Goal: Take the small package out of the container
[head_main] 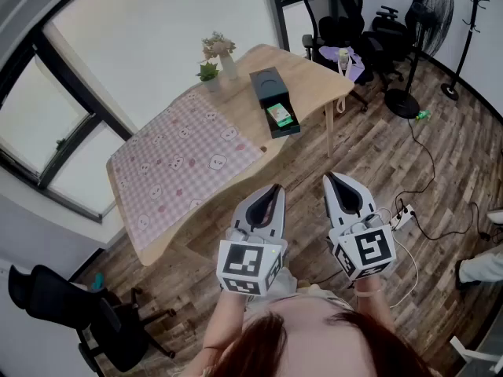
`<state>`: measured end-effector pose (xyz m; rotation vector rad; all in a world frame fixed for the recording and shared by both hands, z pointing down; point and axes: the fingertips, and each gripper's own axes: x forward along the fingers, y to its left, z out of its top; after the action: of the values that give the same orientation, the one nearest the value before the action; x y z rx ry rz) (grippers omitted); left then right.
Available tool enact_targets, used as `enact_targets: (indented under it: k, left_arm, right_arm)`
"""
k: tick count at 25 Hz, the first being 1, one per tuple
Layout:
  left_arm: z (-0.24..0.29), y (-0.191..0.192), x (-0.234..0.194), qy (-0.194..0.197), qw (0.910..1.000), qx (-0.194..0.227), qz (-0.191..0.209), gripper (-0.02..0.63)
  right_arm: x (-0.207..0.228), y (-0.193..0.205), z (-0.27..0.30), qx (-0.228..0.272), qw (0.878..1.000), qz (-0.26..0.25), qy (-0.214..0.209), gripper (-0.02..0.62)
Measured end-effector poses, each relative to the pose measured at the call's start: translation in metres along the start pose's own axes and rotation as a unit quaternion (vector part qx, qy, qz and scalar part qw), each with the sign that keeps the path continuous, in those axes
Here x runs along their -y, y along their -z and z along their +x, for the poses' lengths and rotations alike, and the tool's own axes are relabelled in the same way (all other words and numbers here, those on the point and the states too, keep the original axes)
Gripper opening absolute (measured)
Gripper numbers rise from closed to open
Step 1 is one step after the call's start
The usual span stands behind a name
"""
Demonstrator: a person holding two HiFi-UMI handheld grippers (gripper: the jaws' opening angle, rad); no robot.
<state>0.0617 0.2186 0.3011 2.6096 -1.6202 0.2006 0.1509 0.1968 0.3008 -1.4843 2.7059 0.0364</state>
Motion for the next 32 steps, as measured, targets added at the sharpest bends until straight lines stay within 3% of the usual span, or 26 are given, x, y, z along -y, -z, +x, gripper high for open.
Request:
enact_targets:
  k: [11, 16, 25, 32]
  left_arm:
    - [0.016, 0.004, -0.031, 0.007, 1.0, -0.003, -0.005, 0.015]
    - [0.034, 0.003, -0.059, 0.011, 0.9999, -0.004, -0.007, 0.015]
    - [0.067, 0.004, -0.121, 0.016, 0.9998, -0.01, -0.006, 0.015]
    - [0.088, 0.006, -0.158, 0.028, 0.9994, -0.011, -0.017, 0.015]
  right_arm:
    - [-0.006, 0.004, 0.031, 0.005, 1.0, 0.015, -0.006, 0.0]
    - [-0.007, 0.011, 0.065, -0.005, 1.0, -0.001, -0.001, 0.0]
    - [-0.002, 0.021, 0.131, -0.01, 1.0, 0.026, 0.012, 0.0]
    - [-0.001, 0.026, 0.172, -0.027, 0.999, 0.015, 0.027, 0.0]
